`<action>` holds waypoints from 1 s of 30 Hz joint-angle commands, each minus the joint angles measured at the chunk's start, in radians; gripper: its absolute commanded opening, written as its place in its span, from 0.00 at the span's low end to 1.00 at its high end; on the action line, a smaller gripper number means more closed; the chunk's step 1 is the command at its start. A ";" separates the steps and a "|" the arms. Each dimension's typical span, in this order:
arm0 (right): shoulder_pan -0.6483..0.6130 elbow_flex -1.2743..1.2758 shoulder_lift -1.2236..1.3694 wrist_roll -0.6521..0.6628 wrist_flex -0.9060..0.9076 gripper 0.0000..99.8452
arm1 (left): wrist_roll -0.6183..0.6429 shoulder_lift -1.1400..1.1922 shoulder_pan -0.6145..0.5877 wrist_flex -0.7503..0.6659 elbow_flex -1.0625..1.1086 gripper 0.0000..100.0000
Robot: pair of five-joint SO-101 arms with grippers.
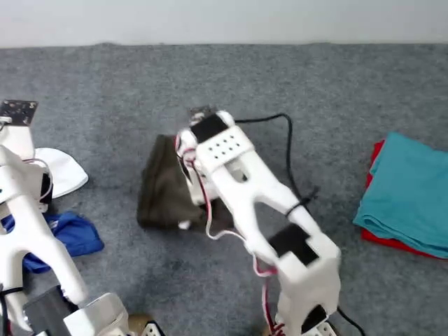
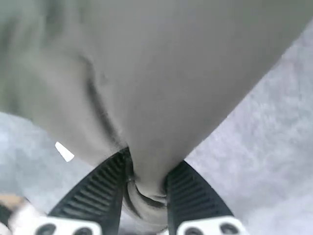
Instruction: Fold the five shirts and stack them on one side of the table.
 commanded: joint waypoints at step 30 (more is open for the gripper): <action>0.567 0.506 -0.228 1.224 -0.943 0.15 | -0.006 -0.331 -0.008 0.138 0.047 0.01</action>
